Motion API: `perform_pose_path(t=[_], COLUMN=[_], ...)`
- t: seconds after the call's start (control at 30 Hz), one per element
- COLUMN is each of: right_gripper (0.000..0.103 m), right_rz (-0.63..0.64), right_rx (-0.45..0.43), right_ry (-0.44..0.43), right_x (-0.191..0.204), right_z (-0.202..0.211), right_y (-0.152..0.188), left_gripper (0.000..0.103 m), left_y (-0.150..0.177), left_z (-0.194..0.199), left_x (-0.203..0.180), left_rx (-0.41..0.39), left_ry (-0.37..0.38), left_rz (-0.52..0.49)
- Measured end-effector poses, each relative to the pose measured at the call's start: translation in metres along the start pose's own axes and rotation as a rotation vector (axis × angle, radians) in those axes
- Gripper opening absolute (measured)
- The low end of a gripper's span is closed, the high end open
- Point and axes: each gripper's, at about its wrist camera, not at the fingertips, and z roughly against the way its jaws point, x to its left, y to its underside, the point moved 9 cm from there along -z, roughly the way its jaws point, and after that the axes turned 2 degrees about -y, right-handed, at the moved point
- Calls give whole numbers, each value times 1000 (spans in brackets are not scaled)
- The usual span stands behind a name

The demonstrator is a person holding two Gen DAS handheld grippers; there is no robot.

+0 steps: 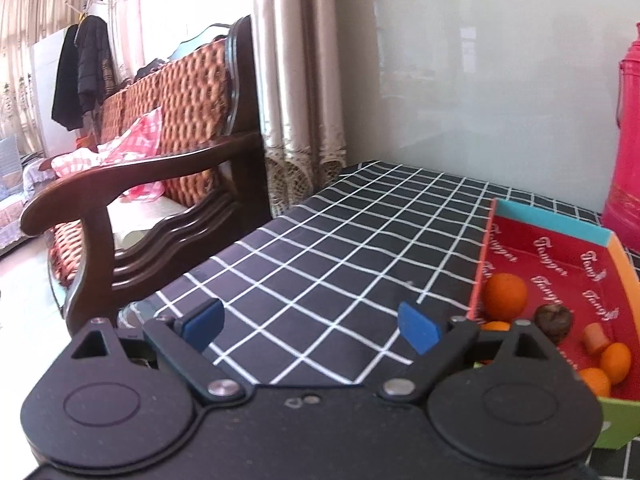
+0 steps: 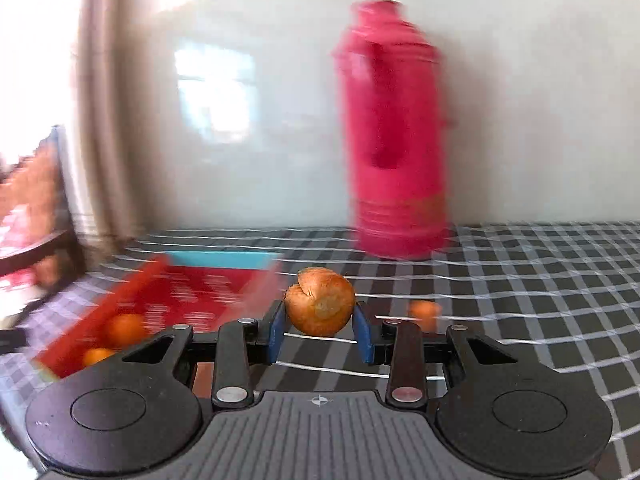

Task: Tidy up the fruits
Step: 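Carry the carrot chunk into the red box and open the right gripper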

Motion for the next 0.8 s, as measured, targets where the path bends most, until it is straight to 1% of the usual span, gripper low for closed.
perform_pose_path(t=[0.13, 0.2, 0.3, 0.4, 0.47, 0.5, 0.53, 0.57, 0.6, 0.67, 0.8], right_gripper=[37, 37, 37, 38, 50, 72, 90, 94, 95, 95, 95], right_rz=[70, 99, 127, 152, 159, 153, 143, 132, 118, 98, 57], right_rx=[32, 53, 84, 98, 102, 93, 77, 64, 46, 40, 40], right_ry=[-99, -129, -156, -149, -147, -143, -139, -134, -133, -123, -61], right_x=[45, 63, 81, 89, 92, 91, 90, 89, 87, 82, 63], right_z=[-7, -11, -16, -20, -21, -21, -20, -20, -17, -15, -10], right_y=[9, 15, 23, 30, 31, 31, 28, 26, 23, 18, 13], left_gripper=[87, 87, 88, 88, 88, 88, 88, 88, 88, 88, 88], left_y=[3, 4, 5, 6, 6, 5, 5, 5, 5, 5, 3], left_z=[-1, -2, -2, -4, -4, -4, -4, -4, -4, -4, 2], left_x=[15, 22, 33, 41, 45, 46, 47, 48, 47, 45, 34], left_rx=[8, 8, 11, 15, 17, 17, 18, 18, 19, 20, 9], left_ry=[-19, -29, -41, -52, -54, -55, -56, -55, -54, -46, -30], left_rz=[5, 10, 20, 31, 38, 40, 42, 44, 46, 47, 36])
